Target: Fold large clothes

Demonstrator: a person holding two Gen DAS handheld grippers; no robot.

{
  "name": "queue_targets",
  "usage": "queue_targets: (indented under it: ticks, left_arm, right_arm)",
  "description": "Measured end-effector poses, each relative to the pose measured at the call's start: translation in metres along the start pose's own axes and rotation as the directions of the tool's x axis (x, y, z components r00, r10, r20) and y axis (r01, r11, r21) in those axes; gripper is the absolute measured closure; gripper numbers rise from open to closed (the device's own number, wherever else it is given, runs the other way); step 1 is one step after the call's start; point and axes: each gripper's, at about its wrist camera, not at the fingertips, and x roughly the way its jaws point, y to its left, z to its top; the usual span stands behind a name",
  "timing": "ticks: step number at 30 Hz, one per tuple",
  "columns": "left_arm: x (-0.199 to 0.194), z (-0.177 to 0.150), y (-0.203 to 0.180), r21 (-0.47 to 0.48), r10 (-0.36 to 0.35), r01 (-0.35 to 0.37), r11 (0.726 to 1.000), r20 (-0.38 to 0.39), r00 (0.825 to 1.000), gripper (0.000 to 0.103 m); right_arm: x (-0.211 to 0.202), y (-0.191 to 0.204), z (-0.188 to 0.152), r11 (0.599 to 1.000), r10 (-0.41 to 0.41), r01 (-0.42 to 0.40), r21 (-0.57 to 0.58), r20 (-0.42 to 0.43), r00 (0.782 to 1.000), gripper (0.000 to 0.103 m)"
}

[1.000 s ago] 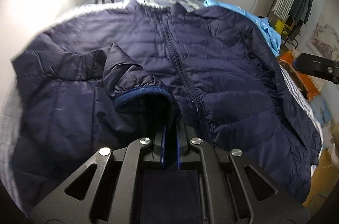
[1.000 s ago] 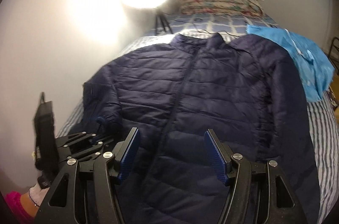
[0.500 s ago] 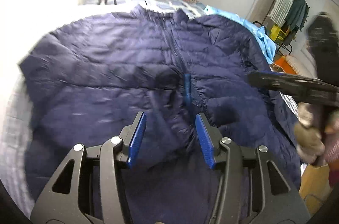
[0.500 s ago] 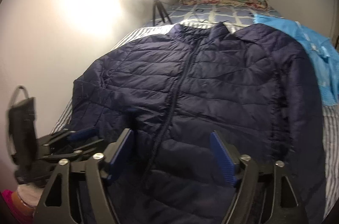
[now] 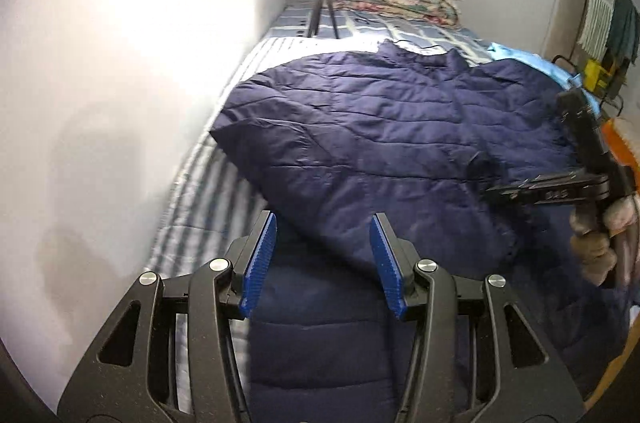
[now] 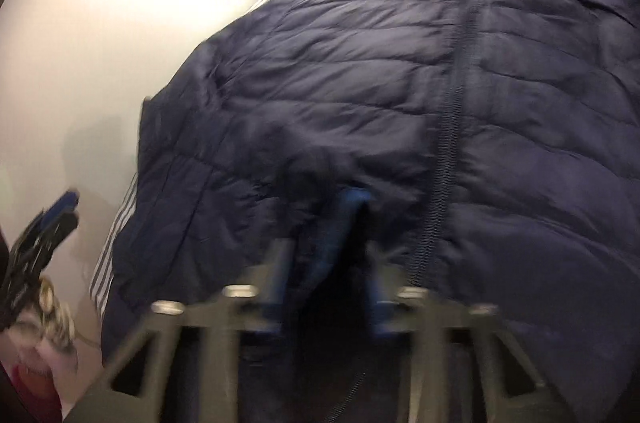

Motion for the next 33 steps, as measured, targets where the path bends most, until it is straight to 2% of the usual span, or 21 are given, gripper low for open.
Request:
queue_targets:
  ticks: [1, 8, 13, 18, 24, 29, 32, 33]
  left_arm:
    - [0.003, 0.0, 0.001, 0.004, 0.006, -0.006, 1.0, 0.0, 1.0, 0.053]
    - [0.032, 0.01, 0.0, 0.015, 0.018, -0.018, 1.0, -0.001, 1.0, 0.053]
    - [0.059, 0.025, -0.014, 0.033, -0.001, 0.001, 0.999, -0.005, 1.0, 0.053]
    - [0.09, 0.041, -0.028, 0.053, -0.016, 0.017, 0.998, -0.022, 1.0, 0.053]
    - [0.118, 0.054, -0.039, 0.045, -0.018, 0.02, 0.999, -0.046, 0.999, 0.053]
    - [0.109, 0.053, -0.041, 0.02, -0.046, 0.047, 0.999, -0.039, 0.998, 0.053]
    - [0.089, 0.052, -0.046, 0.029, -0.045, 0.045, 0.999, -0.015, 0.999, 0.053]
    - [0.082, 0.052, -0.048, 0.036, -0.041, 0.041, 0.999, -0.004, 0.999, 0.053]
  right_arm:
    - [-0.005, 0.003, 0.004, 1.0, -0.005, 0.005, -0.021, 0.018, 1.0, 0.098]
    - [-0.054, -0.03, 0.035, 0.997, -0.083, 0.081, 0.017, 0.14, 0.987, 0.1]
    - [-0.085, -0.081, 0.052, 0.979, -0.195, 0.18, 0.091, 0.206, 0.959, 0.1]
    - [-0.088, -0.119, 0.058, 0.946, -0.312, 0.286, 0.155, 0.19, 0.931, 0.1]
    - [-0.082, -0.146, 0.072, 0.917, -0.384, 0.352, 0.186, 0.179, 0.906, 0.1]
    - [-0.062, -0.152, 0.078, 0.908, -0.408, 0.387, 0.159, 0.135, 0.903, 0.1]
    - [-0.044, -0.155, 0.078, 0.896, -0.435, 0.422, 0.136, 0.078, 0.897, 0.099]
    - [-0.039, -0.157, 0.078, 0.894, -0.438, 0.428, 0.132, 0.059, 0.897, 0.095]
